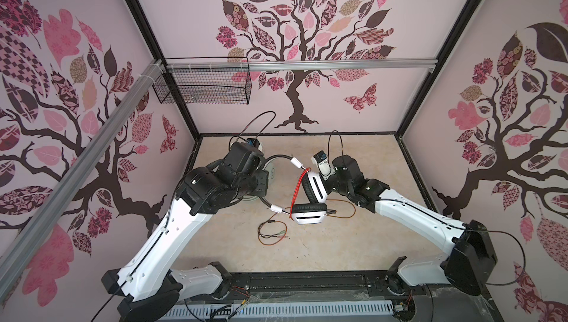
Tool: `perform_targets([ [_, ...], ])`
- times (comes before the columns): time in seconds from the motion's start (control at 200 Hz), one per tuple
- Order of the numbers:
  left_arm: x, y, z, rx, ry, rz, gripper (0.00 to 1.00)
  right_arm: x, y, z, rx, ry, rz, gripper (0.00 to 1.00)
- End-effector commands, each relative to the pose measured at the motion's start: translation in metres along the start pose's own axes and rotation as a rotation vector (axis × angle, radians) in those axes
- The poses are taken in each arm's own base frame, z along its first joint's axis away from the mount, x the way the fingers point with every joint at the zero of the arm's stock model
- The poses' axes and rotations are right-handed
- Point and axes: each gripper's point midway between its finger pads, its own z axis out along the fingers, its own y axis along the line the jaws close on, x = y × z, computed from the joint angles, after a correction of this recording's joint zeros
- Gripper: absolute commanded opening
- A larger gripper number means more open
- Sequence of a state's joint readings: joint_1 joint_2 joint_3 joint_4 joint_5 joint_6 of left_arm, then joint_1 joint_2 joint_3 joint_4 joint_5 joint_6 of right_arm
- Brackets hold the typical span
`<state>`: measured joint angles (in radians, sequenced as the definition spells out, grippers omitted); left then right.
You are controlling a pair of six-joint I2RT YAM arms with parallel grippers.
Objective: Wrap the headphones
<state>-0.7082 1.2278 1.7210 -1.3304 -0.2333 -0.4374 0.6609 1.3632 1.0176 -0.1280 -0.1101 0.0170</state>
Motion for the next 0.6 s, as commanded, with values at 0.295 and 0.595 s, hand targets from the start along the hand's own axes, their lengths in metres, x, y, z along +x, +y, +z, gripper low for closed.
perform_targets([
  [0.295,-0.048,0.0,-0.025,0.162,-0.113,-0.233,0.0,0.032,0.017,0.015,-0.189,0.005,0.183,0.21],
  [0.595,-0.076,-0.008,-0.042,0.2,-0.174,-0.243,0.0,0.057,0.019,0.034,-0.216,0.049,0.207,0.25],
])
